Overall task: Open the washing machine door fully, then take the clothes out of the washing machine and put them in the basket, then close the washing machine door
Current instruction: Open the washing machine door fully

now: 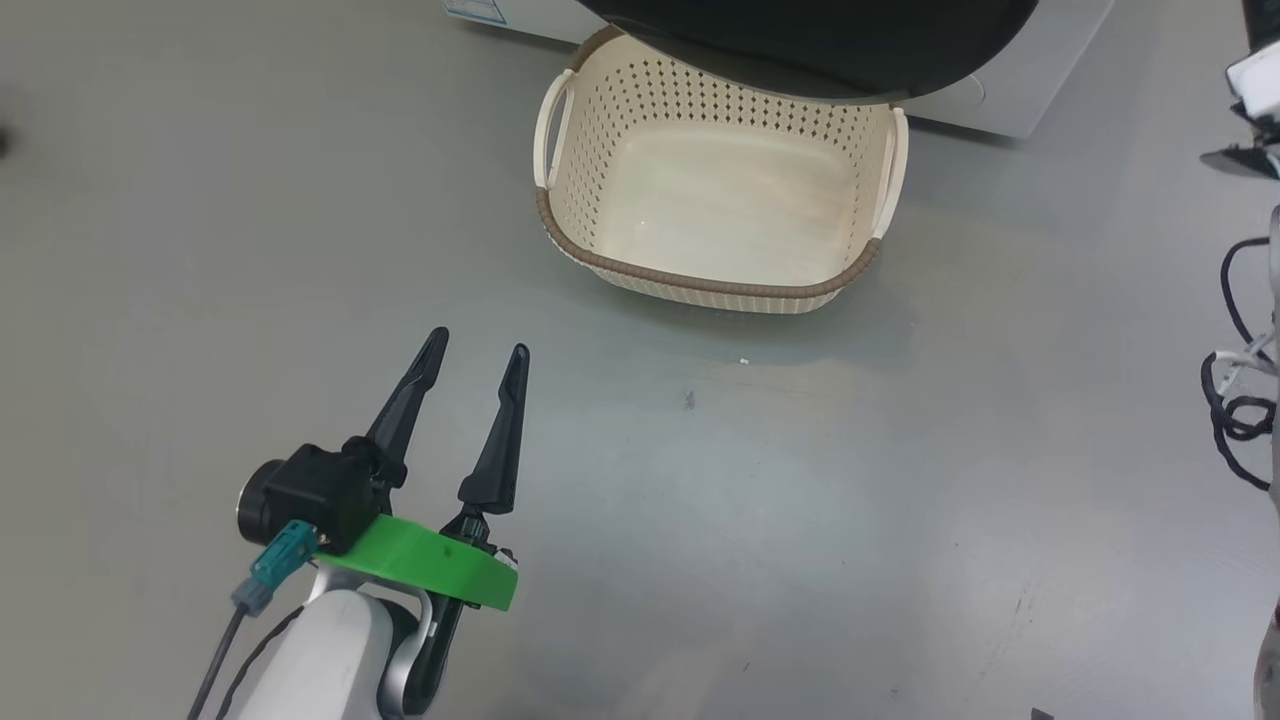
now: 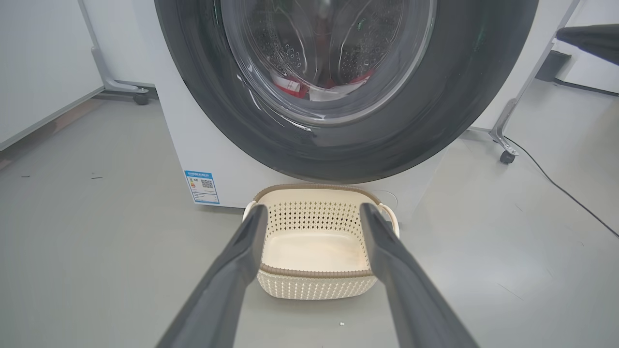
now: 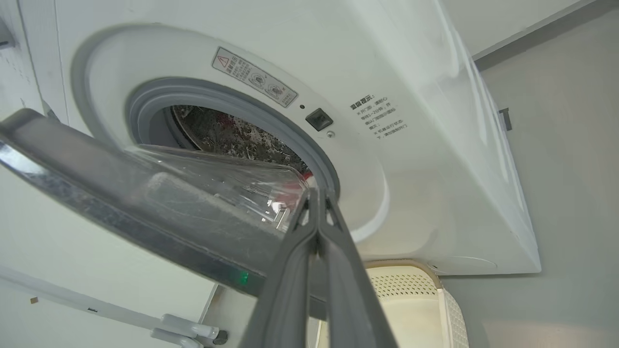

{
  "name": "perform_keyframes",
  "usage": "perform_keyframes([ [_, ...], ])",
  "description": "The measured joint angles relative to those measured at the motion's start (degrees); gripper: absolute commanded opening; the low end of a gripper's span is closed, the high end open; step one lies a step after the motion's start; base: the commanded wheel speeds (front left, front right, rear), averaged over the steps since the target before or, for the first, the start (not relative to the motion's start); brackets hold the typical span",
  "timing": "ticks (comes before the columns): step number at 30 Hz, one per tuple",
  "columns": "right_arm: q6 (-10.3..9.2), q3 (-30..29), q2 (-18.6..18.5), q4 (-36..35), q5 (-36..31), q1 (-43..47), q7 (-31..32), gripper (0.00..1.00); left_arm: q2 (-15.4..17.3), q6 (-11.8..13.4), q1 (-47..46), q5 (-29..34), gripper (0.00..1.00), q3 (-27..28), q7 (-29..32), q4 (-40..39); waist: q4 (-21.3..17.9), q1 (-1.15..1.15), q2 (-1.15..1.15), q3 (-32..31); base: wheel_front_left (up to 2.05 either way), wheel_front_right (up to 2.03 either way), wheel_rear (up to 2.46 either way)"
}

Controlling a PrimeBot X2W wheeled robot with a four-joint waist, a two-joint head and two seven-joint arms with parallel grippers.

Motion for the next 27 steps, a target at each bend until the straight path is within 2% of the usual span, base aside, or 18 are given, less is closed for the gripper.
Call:
perform_keyframes([
  [8, -3.64, -2.82, 0.77, 2.54, 6.17, -6.19, 6.12, 0.00, -0.13, 0.00, -0.91, -1.02, 1.00, -0.53, 0.00, 0.02, 1.05, 0.00, 0.00, 1.32, 0.00, 0.00, 0.00],
  [16, -9.21, -6.14, 3.61, 5.35, 13.12, -11.51, 11.12, 0.00, -0.19, 0.00, -1.21, -1.72, 1.00, -0.59, 0.00, 0.02, 1.83, 0.00, 0.00, 2.38, 0.00, 0.00, 0.00],
  [22, -10.66, -8.17, 3.85, 6.56, 16.00, -15.13, 13.46, 0.00, -0.22, 0.00, -1.60, -1.93, 1.00, -0.52, 0.00, 0.04, 2.44, 0.00, 0.00, 3.06, 0.00, 0.00, 0.00],
  [27, -11.62, -10.02, 6.24, 9.80, 20.67, -15.46, 16.47, 0.00, -0.24, 0.00, -1.91, -2.19, 1.00, -0.51, 0.00, 0.08, 2.71, 0.00, 0.00, 3.29, 0.00, 0.00, 0.00],
])
